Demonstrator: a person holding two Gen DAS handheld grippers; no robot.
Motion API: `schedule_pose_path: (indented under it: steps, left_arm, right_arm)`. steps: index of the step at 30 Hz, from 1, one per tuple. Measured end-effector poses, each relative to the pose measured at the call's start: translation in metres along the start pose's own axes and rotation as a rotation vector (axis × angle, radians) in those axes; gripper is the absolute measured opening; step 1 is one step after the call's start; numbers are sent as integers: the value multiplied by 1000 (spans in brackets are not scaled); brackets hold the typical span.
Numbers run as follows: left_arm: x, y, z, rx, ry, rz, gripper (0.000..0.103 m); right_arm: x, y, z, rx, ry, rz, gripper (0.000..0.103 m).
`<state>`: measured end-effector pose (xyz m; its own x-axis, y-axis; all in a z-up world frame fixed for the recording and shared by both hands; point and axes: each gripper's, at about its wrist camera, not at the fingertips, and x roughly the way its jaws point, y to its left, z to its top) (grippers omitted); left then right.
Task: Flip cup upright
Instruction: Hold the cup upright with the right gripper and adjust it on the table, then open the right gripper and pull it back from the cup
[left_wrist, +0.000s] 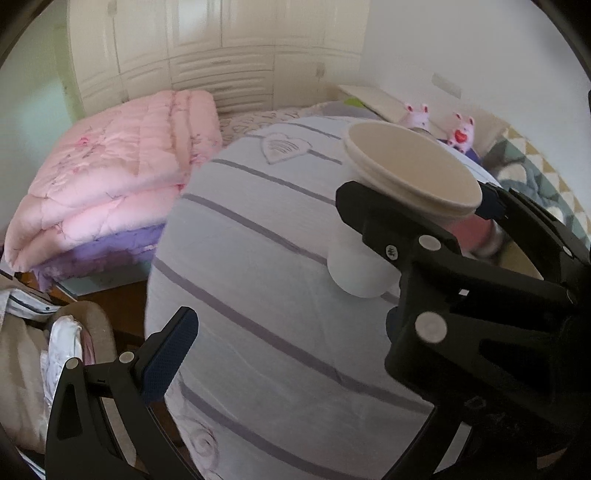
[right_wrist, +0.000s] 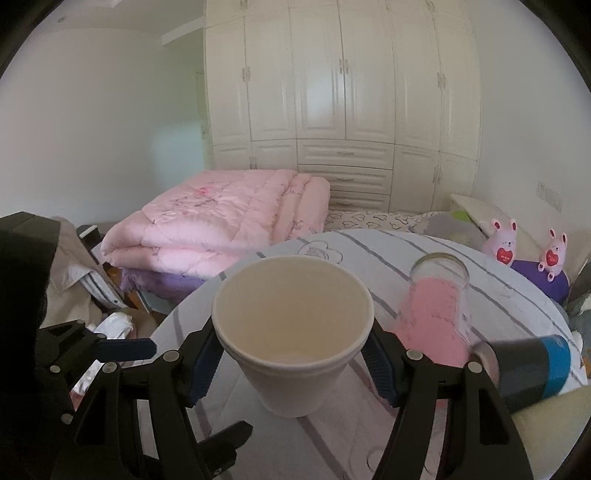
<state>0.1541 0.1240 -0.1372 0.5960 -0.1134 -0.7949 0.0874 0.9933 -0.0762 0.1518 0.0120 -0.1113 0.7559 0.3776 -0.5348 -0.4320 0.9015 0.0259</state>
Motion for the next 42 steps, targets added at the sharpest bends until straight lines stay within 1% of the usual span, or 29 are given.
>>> schedule_pose_path:
  steps: [4,7,11,14,15,17,19,21,24,28,33,36,42]
  left_arm:
    - [8,10,12,-24,-6,7,103]
    - [16,15,17,-44,4,5,103]
    - [23,17,17,-46,19,16,103]
    - [24,15,13,-40,27,2,103]
    - [23,14,12,-42,24,-5,103]
    - [21,12,10,-42,20,-21,103]
    - [17,11,9,-42,16,-27,103]
    - [13,8,9,-33,10,-17,103]
    - [5,4,7,-22,-6,-17,103]
    - [-10,0,5,-20,-29,-27,103]
    - [-41,-5,0,-30,-81,-69,103]
    - [-58,-16,-1,-17,-109,-68,103]
    - [-87,-43,-2,-3,-171,-71,103]
  right_arm:
    - [14,1,11,8,-4,-14,70]
    - [23,-2,18,8,-6,-18,70]
    - [28,-3,17,7,-13,-18,70]
    - [35,-5,12,15,18,-17,71]
    - [37,-7,11,24,36,-13,73]
    - [38,-10,9,49,56,-16,82]
    - [32,-13,7,62,40,-17,82]
    - [29,-15,7,72,50,2,83]
    - [24,-16,7,80,61,-6,83]
    - [7,-17,8,85,44,-18,83]
    - [-26,-24,10,93,19,-43,83]
    - [-48,-26,13,87,0,-59,83]
    - [-94,-41,14,103,-41,-153,83]
